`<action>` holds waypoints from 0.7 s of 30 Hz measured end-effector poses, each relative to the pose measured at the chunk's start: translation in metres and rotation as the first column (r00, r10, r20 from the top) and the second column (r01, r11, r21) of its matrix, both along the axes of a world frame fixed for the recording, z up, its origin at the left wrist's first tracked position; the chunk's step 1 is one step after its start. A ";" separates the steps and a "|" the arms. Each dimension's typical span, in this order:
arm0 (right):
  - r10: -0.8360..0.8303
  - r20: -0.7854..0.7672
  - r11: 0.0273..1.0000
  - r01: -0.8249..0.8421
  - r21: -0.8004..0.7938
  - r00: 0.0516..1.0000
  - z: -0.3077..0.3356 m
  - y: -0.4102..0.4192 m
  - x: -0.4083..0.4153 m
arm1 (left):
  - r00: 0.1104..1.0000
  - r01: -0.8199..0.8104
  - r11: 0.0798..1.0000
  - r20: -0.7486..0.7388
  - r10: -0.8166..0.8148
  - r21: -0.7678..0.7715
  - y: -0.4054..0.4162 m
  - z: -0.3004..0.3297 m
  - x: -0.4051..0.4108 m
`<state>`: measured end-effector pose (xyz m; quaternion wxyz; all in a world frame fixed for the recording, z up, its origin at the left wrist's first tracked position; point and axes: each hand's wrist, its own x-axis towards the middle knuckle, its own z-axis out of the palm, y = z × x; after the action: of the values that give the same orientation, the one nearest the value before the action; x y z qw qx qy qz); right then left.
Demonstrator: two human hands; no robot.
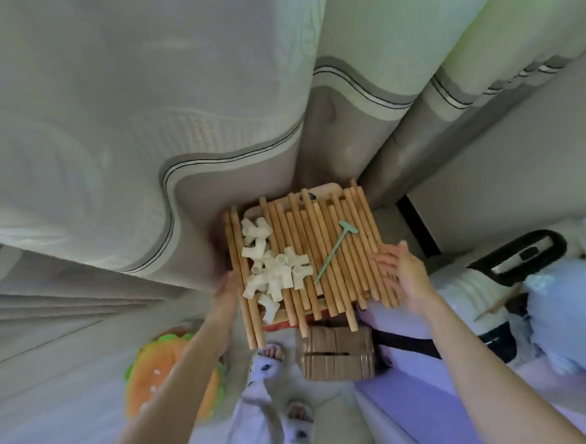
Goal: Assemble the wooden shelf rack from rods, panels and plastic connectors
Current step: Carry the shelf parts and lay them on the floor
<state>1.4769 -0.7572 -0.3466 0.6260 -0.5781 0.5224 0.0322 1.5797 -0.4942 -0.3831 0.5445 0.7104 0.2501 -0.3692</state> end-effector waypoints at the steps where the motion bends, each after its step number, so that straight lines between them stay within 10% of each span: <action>1: -0.025 -0.019 1.000 0.025 0.014 1.000 -0.014 -0.011 0.004 | 1.000 -0.005 0.999 0.010 0.004 0.054 -0.006 -0.012 0.008; 11: 0.051 -0.479 0.988 -0.115 -0.106 0.876 -0.136 -0.075 0.035 | 0.960 -0.211 0.975 -0.205 0.193 -0.074 -0.006 -0.103 0.031; 21: -0.007 -0.353 0.989 0.059 0.136 0.936 -0.159 -0.085 0.035 | 0.930 -0.236 0.958 -0.323 0.175 -0.162 -0.011 -0.109 0.049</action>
<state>1.5122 -0.8426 -0.5051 0.5632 -0.5072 0.6319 0.1621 1.6289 -0.5047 -0.4921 0.6030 0.5568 0.3665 -0.4383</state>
